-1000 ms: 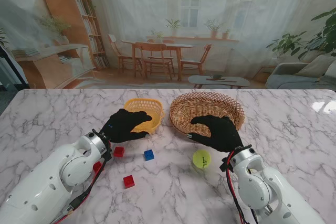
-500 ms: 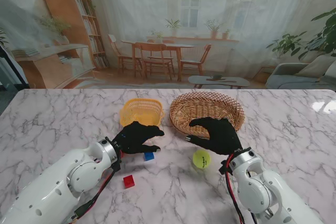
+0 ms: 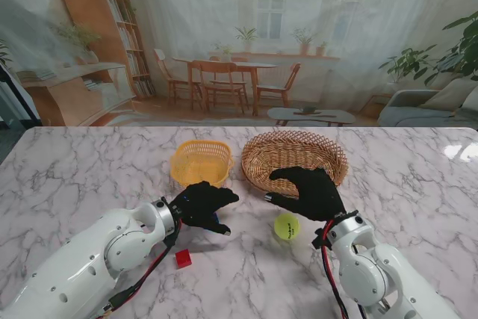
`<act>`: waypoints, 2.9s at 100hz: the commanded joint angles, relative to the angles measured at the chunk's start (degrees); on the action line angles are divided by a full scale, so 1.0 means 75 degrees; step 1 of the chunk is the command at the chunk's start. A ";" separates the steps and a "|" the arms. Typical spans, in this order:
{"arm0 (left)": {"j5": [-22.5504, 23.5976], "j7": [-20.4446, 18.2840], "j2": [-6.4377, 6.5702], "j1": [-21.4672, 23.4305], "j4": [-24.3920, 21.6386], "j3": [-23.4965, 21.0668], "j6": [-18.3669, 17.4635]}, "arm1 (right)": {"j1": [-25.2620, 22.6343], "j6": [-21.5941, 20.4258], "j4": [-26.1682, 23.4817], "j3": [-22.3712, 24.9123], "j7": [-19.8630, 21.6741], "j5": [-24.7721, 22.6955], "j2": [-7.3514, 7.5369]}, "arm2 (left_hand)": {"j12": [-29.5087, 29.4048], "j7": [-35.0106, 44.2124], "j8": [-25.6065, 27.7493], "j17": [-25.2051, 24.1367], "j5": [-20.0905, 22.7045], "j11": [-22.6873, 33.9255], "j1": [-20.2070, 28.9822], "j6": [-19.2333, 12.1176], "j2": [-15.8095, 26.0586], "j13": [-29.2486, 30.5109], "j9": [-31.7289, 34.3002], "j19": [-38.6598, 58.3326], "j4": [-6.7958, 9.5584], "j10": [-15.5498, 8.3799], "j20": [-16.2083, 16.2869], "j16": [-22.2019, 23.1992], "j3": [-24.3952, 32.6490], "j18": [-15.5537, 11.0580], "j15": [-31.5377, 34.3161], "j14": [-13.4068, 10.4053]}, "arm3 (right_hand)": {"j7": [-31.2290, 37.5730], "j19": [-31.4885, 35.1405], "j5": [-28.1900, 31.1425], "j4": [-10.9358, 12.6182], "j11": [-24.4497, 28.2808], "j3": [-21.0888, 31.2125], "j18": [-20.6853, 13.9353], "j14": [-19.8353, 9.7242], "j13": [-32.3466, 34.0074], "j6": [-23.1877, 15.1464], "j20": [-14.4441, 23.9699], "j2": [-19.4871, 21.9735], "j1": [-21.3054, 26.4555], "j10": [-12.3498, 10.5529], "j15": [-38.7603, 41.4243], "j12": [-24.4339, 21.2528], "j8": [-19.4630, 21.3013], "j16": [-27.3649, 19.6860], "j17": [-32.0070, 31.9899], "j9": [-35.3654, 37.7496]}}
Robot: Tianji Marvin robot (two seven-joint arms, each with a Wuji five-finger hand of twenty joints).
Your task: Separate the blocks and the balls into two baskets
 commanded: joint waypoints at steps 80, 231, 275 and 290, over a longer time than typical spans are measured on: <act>0.0145 0.0149 0.0032 -0.0498 0.1062 0.0667 0.0500 | 0.0109 0.0085 0.0107 -0.0115 0.0042 0.0048 -0.0009 | 0.2041 0.2013 0.1533 0.0906 -0.0286 0.2173 0.0822 -0.0315 -0.0721 0.0743 0.0353 0.1573 0.0341 -0.0565 0.0516 0.2455 0.1009 -0.0472 0.1745 -0.0573 | -0.0294 -0.0054 -0.0263 0.0214 0.0123 -0.0132 0.0139 0.0051 0.0006 0.0170 -0.0021 0.0233 0.0217 0.0021 -0.0079 0.0119 -0.0094 0.0076 -0.0149 -0.0244; 0.0876 0.0468 0.0136 -0.0699 0.1228 0.1137 0.0503 | 0.0291 0.0132 0.0251 -0.0260 0.0173 0.0136 -0.0001 | 0.5555 0.3241 0.2067 0.1959 -0.0270 0.1515 0.3168 -0.1088 -0.0176 0.1530 0.1803 0.2546 0.0317 -0.1159 0.0929 0.3951 0.1184 -0.0765 0.3054 -0.0942 | -0.0299 -0.0065 -0.0328 0.0216 0.0150 -0.0145 0.0130 0.0038 0.0016 0.0160 -0.0014 0.0239 0.0211 -0.0002 -0.0064 0.0114 -0.0072 0.0081 -0.0158 -0.0258; 0.1371 0.0328 0.0153 0.0111 0.0030 -0.0062 0.0045 | 0.0281 0.0119 0.0239 -0.0249 0.0167 0.0117 0.0001 | 0.5570 0.3322 0.2060 0.1994 -0.0222 0.1469 0.3219 -0.1100 -0.0161 0.1592 0.1877 0.2601 0.0335 -0.1135 0.0947 0.4006 0.1212 -0.0688 0.2988 -0.0877 | -0.0301 -0.0067 -0.0324 0.0215 0.0153 -0.0151 0.0135 0.0040 0.0015 0.0178 -0.0014 0.0235 0.0207 0.0000 -0.0064 0.0114 -0.0072 0.0081 -0.0157 -0.0254; 0.1515 0.0253 0.0152 0.0246 -0.0357 -0.0465 -0.0197 | 0.0276 0.0125 0.0232 -0.0248 0.0168 0.0119 0.0001 | 0.5561 0.3329 0.2060 0.1984 -0.0174 0.1450 0.3191 -0.1130 -0.0147 0.1601 0.1906 0.2591 0.0332 -0.1123 0.0943 0.3961 0.1196 -0.0651 0.2932 -0.0871 | -0.0305 -0.0065 -0.0337 0.0217 0.0154 -0.0148 0.0131 0.0028 0.0012 0.0164 -0.0013 0.0244 0.0211 -0.0011 -0.0066 0.0114 -0.0073 0.0081 -0.0156 -0.0253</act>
